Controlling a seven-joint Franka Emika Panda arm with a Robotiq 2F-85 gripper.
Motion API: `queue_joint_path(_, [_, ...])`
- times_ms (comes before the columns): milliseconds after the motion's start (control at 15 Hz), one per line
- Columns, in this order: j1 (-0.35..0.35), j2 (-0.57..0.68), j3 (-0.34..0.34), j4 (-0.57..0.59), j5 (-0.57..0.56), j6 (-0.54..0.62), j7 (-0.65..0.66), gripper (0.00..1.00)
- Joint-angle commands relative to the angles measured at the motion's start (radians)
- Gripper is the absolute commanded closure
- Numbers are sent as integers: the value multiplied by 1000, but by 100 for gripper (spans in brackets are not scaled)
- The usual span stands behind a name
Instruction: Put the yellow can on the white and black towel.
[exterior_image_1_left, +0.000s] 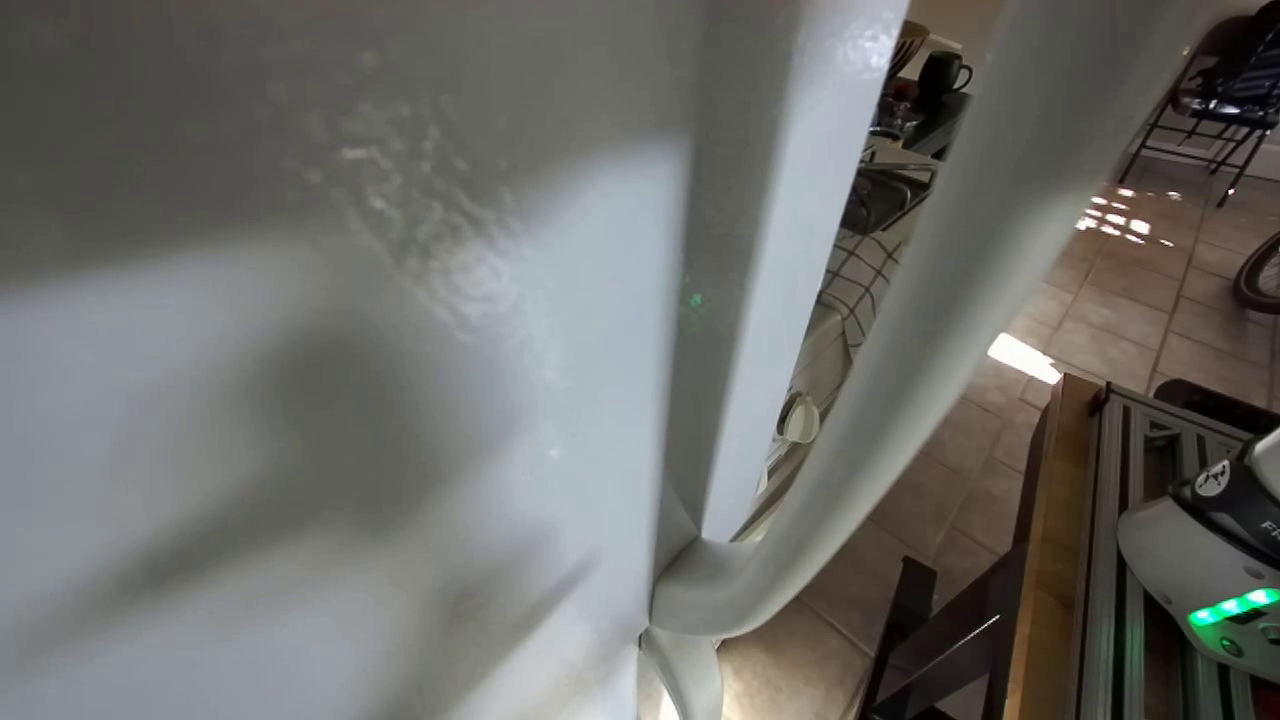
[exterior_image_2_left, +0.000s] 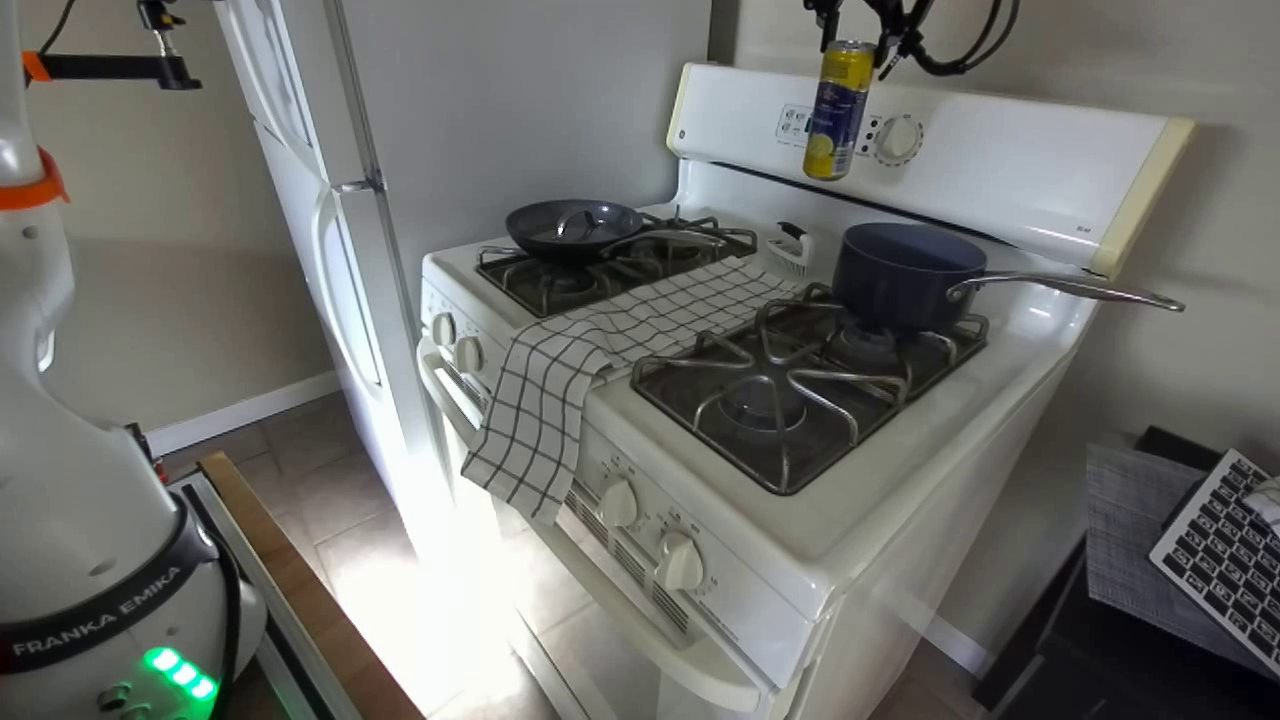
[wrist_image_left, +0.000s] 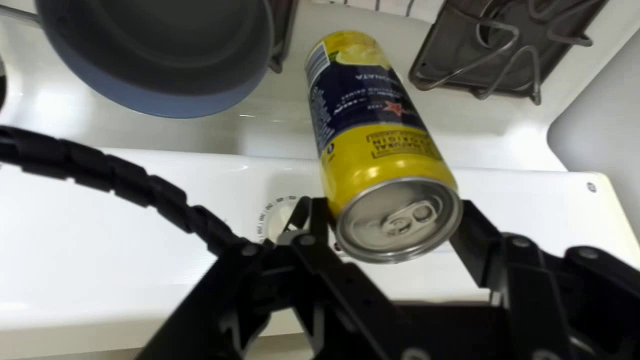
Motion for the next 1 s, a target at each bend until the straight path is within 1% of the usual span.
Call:
queue_joint_path(0, [15,-4,42,18,28,-64,-45,62])
queue_joint_path(133, [33,0,69,20,23,-74,-51,62])
queue_joint_path(200, [47,-2,83,3,18,-69,-54,62])
queue_joint_path(400, [62,12,125,9,39,-114,-85,62])
queue_joint_path(467, [65,14,109,4,4,-76,-49,37])
queue_joint_path(600, [75,19,124,4,6,-89,-56,37])
queue_joint_path(867, [70,20,124,4,8,-89,-64,37])
queue_joint_path(933, [69,20,124,4,8,-90,-66,62])
